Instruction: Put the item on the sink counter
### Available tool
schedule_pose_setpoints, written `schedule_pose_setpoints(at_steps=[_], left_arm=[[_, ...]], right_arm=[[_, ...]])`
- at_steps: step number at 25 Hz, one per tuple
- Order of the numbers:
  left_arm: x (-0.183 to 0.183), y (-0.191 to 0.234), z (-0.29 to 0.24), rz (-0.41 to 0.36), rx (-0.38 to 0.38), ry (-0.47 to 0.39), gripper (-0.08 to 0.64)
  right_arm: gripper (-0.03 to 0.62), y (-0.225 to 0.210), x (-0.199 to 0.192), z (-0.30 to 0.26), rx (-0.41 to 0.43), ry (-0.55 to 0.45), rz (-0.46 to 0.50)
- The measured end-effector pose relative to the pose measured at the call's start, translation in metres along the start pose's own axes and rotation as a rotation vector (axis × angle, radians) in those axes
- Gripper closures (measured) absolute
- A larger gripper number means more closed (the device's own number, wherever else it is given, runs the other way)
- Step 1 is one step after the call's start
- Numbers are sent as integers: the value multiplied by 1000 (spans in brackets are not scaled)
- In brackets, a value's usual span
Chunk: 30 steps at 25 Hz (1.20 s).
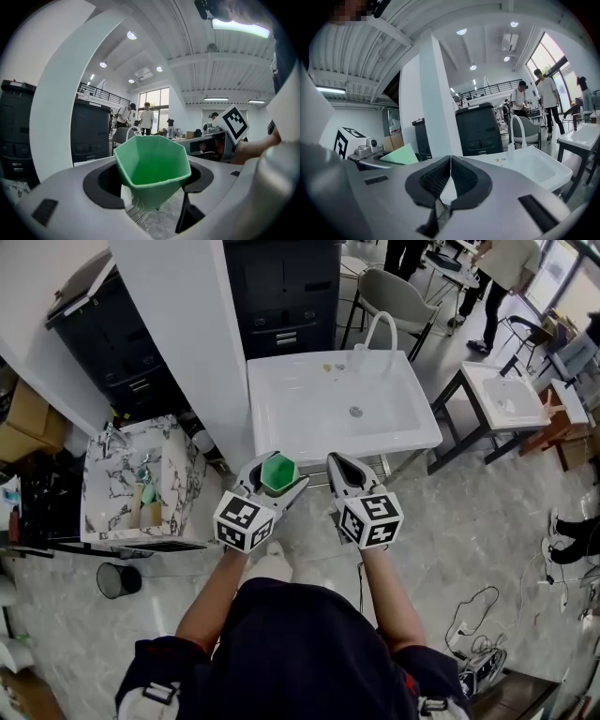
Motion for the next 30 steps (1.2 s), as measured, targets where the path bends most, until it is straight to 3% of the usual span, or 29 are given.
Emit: schedule_pose_setpoints(at_steps=[30], left_arm=[[17, 118, -26, 50, -77, -9, 225]], right_arm=[[557, -7, 23, -117, -73, 48, -38]])
Point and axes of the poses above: the fingertips, and each gripper's own axes: z backward along the fingers, y to its left, x out of its top, the point moved 3 cm from there along z, backward along the fingers, and after that the axes turned 8 degrees about -x, right-handed, at the moved point
